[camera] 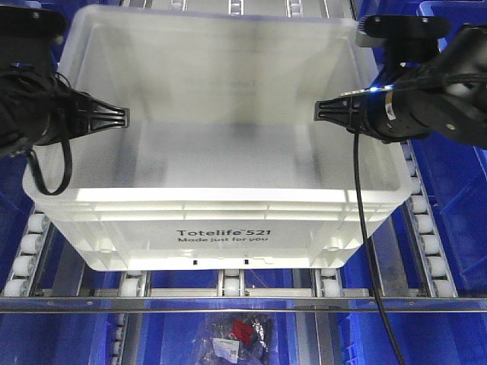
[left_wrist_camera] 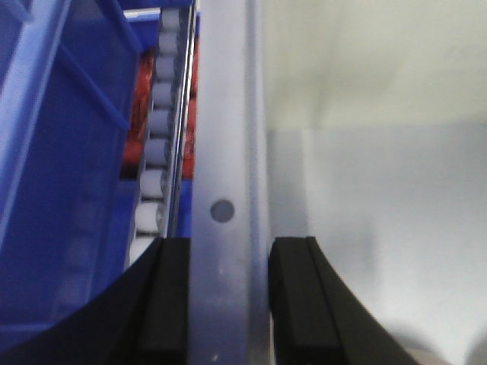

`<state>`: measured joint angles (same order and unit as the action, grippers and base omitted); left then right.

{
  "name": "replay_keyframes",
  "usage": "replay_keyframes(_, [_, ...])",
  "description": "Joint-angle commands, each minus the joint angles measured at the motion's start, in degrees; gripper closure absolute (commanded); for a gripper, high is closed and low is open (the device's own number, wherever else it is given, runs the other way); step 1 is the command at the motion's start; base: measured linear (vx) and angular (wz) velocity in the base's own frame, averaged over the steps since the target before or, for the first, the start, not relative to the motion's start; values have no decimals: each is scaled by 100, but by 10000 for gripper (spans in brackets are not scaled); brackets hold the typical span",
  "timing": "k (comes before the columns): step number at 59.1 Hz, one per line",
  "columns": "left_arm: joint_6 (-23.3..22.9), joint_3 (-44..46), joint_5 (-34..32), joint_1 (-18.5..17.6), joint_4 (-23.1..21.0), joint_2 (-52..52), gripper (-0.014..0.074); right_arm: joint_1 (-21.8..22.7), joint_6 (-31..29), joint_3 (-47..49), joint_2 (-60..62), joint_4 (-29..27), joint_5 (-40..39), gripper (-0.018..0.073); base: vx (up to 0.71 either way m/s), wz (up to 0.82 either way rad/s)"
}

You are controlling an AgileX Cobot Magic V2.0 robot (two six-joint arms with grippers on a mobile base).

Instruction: Place moving items into box and shelve

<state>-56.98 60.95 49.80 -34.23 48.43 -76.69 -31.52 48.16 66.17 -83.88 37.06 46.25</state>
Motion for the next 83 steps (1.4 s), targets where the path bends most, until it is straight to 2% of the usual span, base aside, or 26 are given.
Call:
replay_keyframes(1, [-79,239,-808,-69,674,59,292,-51,37,223,103,174,-644,295,0,0])
replay_keyframes(12, [142,255,-647,-76,614,239,71,-58,-235,223,374,123,-767,20,0,0])
replay_keyframes(17, [366,307,-516,-88,316,473,4,-58,-470,223,588,-28,-722,-78,0,0])
replay_keyframes(22, [852,315,-482,-94,-193,802,-24,-58,-896,223,815,-250,-694,-120,0,0])
replay_keyframes(25, [1173,309,-413,-94,-518,997,-20,-58,-1200,223,962,-426,-662,-124,0,0])
replay_keyframes(33, [2455,304,-151,-94,-1559,1546,5,-64,-2220,122,1452,-1130,-537,-108,0,0])
replay_keyframes(42, [3753,142,18,-94,-2677,2252,27,-64,-3173,-777,2358,-1695,-760,-67,0,0])
replay_keyframes(54, [4874,-776,-219,-94,-3903,3418,27,-64,-3930,-1609,3756,-2163,-633,2,0,0])
replay_keyframes(63, [5698,-1289,-182,-94,-4662,4225,27,-64,-4538,-1853,4722,-2568,121,27,0,0])
replay_keyframes(69, [5944,-1537,-60,-94,-4885,4660,27,-58,-4700,-2062,5226,-2747,671,27,0,0])
replay_keyframes(83, [5925,-1717,12,-94,-4885,4902,36,-58,-4646,-2580,5866,-2857,874,47,0,0])
